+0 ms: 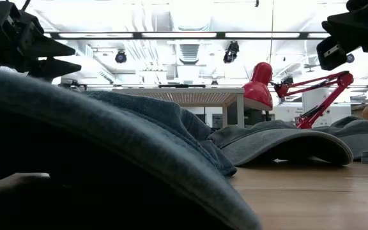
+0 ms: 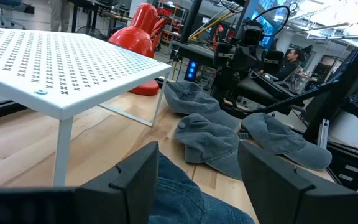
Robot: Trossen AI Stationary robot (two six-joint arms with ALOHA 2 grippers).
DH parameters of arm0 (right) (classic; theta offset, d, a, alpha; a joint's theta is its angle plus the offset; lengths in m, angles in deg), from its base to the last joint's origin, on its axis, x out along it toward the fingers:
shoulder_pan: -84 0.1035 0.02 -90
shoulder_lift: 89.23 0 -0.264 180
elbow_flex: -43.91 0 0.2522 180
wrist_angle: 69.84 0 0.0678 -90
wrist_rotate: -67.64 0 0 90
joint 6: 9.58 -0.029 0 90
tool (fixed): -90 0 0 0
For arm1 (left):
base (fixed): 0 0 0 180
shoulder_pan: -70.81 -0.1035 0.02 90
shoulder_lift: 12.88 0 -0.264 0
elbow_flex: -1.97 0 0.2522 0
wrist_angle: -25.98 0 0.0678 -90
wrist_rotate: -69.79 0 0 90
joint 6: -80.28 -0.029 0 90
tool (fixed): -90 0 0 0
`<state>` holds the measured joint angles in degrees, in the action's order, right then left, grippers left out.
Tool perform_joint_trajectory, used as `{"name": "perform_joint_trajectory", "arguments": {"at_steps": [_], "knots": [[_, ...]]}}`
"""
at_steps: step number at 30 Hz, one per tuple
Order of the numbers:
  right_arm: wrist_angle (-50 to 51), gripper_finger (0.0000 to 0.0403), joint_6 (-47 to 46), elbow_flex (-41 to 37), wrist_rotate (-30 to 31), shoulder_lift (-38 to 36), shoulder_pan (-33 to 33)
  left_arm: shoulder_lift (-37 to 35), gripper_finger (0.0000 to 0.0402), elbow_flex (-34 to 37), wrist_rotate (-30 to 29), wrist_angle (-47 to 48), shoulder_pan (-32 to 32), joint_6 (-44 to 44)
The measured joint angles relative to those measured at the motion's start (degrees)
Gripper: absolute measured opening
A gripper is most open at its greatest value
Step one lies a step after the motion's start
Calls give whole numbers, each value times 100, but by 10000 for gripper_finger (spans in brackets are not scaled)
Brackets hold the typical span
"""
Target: Pick & Place hat
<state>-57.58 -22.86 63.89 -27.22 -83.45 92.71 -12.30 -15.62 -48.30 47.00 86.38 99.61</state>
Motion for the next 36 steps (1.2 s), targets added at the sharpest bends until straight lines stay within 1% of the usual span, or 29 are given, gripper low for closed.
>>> {"name": "perform_joint_trajectory", "arguments": {"at_steps": [7, 8, 11, 14, 18, 23, 27, 32, 36], "knots": [[-17, 38, 25, 0, 56, -2, 2, 0, 223, 1, -2, -1, 0, 0], [-60, 38, 116, -1, 249, 1, 2, 2, 223, 1, -2, -1, 2, 0], [-137, 38, 210, 0, 1174, -16, 0, 0, 223, 0, 0, 0, 1, 0], [-300, 38, -245, 0, 1708, -7, 0, 0, 223, 0, -1, 1, 0, 0], [-445, 38, -884, 0, 1788, -7, 1, 0, 223, 0, 0, 0, 0, 0], [-444, 38, -924, 0, 1835, 13, 0, 0, 223, -1, -1, 0, 0, -2], [-572, 38, -927, 0, 1856, 14, 0, 0, 223, 0, -2, 1, 0, -302], [-677, 38, -931, -2, 1856, 57, 0, 0, 223, 1, -27, 1, 0, -369], [-621, 38, -1156, 45, 2178, 227, 1, 0, 223, -1, -31, 1, 0, -364]]}}
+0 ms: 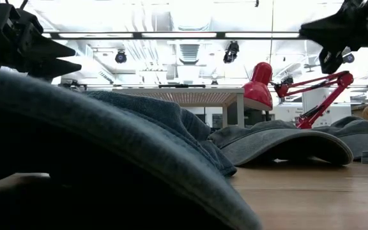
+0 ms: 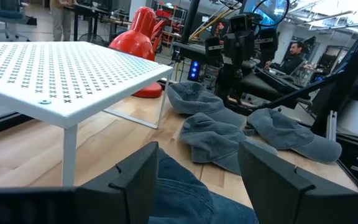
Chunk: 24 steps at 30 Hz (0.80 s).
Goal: Pick & Place hat
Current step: Put the top right gray cap on the shelf
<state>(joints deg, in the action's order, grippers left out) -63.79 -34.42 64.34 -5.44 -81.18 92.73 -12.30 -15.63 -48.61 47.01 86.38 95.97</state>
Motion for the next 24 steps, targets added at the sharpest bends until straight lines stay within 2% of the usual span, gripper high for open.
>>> {"name": "perform_joint_trajectory", "arguments": {"at_steps": [5, 10, 16, 20, 24], "knots": [[1193, 38, -494, 748, 25, 662, 3, 0, 223, 1, 0, 0, 0, 114], [3922, 38, -1181, 2175, 22, 1785, 3, 0, 223, 2, 2, 0, 0, 121], [7032, 38, -2610, 3750, 19, 3106, 1, 0, 223, 2, 2, -9, 0, 128], [8052, 40, -3096, 4347, -16, 3729, 3, 0, 223, 2, 2, -22, 0, 144], [8264, 57, -3271, 4599, -31, 4114, 3, 0, 223, 2, 2, -24, 0, 144]]}}
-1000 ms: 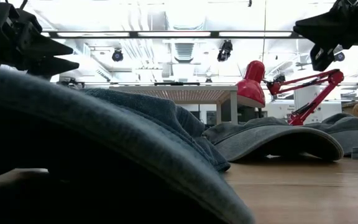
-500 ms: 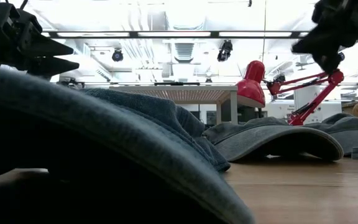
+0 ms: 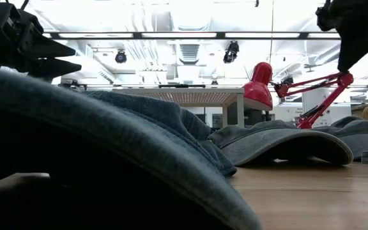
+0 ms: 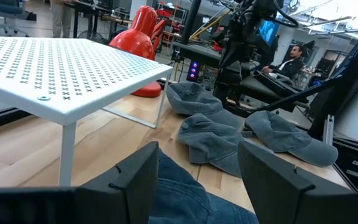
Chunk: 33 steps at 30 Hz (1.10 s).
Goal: Pick & Place hat
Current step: Put the top right gray cap on the shelf
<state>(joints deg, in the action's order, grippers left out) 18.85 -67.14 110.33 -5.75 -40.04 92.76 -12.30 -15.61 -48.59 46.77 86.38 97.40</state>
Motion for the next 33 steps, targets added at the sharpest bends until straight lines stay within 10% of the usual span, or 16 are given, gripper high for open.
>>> {"name": "perform_joint_trajectory", "arguments": {"at_steps": [21, 33], "knots": [[-54, 287, -2951, -974, 103, 308, -13, 0, 223, 0, 0, -9, 0, 0], [-99, 322, -3975, -1077, -150, 666, -20, 0, 223, 0, 0, -15, 0, 0]]}}
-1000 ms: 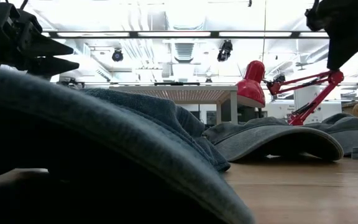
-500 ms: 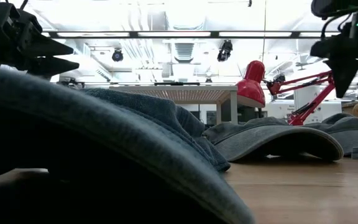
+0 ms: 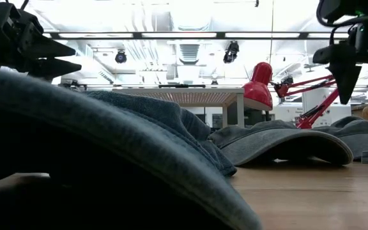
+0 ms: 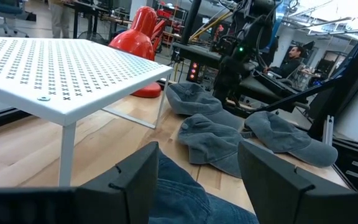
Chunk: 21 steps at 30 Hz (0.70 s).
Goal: Pick & Place hat
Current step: Put the top right gray cap on the shelf
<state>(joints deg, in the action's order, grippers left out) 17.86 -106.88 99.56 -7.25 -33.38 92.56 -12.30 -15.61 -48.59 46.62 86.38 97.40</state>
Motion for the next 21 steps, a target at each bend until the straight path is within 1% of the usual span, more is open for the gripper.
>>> {"name": "perform_joint_trajectory", "arguments": {"at_steps": [7, 13, 16, 21], "knots": [[-112, 311, -372, -2, -32, 786, 2, 0, 223, 0, 0, 0, 0, 0], [-150, 300, -788, -4, 306, 1352, -20, 0, 223, 0, 1, -2, 0, 0], [-230, 295, -913, -17, 329, 1581, -114, 0, 223, 0, 2, 0, 0, 0], [-641, 289, -941, -94, 318, 1904, -327, 0, 223, 0, 2, -2, 0, 2]]}}
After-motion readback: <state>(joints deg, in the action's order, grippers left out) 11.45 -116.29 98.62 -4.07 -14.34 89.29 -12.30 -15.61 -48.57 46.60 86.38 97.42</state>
